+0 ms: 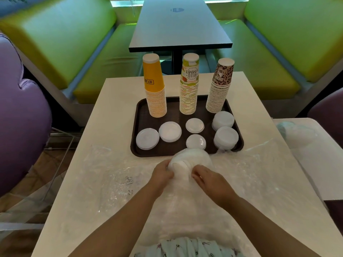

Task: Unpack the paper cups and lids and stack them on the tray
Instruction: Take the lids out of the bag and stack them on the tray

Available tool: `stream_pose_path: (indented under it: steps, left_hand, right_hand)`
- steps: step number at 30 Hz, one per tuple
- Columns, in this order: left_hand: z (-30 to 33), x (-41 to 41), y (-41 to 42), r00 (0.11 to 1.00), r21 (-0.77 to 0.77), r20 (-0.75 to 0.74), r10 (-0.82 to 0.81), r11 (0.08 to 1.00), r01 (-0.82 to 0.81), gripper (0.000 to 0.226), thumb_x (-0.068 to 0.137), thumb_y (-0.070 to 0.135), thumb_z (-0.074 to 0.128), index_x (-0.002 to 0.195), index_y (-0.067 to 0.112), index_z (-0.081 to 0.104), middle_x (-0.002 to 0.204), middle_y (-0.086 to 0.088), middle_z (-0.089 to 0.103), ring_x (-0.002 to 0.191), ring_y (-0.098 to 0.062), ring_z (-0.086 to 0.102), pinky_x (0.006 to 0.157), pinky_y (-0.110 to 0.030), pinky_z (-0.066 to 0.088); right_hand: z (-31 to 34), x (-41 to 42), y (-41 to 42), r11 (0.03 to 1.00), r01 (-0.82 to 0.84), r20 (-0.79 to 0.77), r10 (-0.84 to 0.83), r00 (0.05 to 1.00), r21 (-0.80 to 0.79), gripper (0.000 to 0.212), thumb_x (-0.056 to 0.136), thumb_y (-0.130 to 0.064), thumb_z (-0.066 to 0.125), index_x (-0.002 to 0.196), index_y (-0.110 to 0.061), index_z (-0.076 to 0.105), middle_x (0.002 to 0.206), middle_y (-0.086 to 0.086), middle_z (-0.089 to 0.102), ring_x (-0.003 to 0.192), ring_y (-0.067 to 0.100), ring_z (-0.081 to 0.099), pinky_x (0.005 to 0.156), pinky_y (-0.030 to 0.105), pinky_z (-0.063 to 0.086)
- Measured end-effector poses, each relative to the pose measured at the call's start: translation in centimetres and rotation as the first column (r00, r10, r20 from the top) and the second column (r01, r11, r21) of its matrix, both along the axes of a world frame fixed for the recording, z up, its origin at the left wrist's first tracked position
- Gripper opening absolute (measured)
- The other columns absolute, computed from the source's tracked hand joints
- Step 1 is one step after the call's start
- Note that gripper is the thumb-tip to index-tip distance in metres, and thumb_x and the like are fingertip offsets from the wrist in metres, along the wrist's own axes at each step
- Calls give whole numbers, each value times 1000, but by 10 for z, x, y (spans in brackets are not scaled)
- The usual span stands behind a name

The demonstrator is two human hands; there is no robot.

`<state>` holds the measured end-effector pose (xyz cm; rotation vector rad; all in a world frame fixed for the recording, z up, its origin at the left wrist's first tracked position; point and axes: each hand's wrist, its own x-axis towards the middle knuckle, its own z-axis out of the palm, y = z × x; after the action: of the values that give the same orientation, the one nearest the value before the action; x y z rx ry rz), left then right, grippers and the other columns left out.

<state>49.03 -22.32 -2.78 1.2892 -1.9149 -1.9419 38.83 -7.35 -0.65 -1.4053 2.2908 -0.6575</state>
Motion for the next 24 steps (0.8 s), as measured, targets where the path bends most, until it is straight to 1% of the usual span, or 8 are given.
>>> stream_pose_path:
  steps: [4,6,8,10,12,16,20,24]
  left_hand:
    - [-10,-7,-10,899,-411,341,-274,817,404,64,79,-3,54,139,16,44,135,-10,40,122,-27,40,100,-27,33]
    - [-3,-10,-6,862,-503,462,-207,739,447,60,80,0,56,136,15,42,135,-9,36,124,-29,34,100,-30,31]
    - [6,-9,2,955,-752,286,-76,600,273,46,73,-3,59,116,12,50,123,-8,45,114,-27,41,92,-28,35]
    - [15,-4,10,988,-874,-22,-152,483,55,33,74,8,58,105,15,51,113,-3,50,107,-17,43,89,-22,36]
    - [25,-1,21,931,-817,-138,-337,570,86,31,85,27,49,114,18,51,118,8,48,113,-6,40,95,-15,35]
    - [12,4,25,896,-650,-53,-440,697,304,48,87,50,44,126,23,51,126,13,47,120,2,37,102,-14,31]
    - [-2,8,16,919,-516,2,-394,787,338,73,72,43,75,133,26,39,131,11,40,119,-3,38,93,-8,32]
    - [-2,8,7,896,-340,-5,-444,844,416,89,66,39,83,135,33,27,132,16,37,116,-2,43,91,-9,37]
  right_hand:
    - [-2,1,-12,988,138,32,-140,990,66,48,100,-35,41,144,-21,29,98,0,62,80,11,57,72,23,47]
    - [-1,3,-16,985,147,17,-149,989,90,52,99,-42,39,145,-19,31,110,2,63,91,13,60,78,24,46]
    - [1,5,-18,983,166,24,-168,985,82,54,97,-47,39,142,-17,36,124,1,57,102,14,59,81,22,44]
    - [3,7,-18,983,171,-5,-171,985,69,53,95,-50,43,137,-17,39,130,-1,48,101,12,58,75,17,43]
    - [3,8,-17,983,167,-48,-164,985,77,54,93,-50,47,134,-17,40,131,-1,43,95,11,57,68,14,39]
    - [3,12,-20,978,184,-34,-181,983,100,49,91,-44,54,128,-15,41,124,0,49,90,11,58,67,15,42]
    - [2,18,-20,964,220,104,-237,966,151,53,82,-37,69,120,-16,39,109,0,60,89,15,62,66,22,46]
    - [1,17,-18,959,241,177,-266,948,152,52,81,-32,72,119,-15,40,110,0,58,89,13,60,68,23,49]
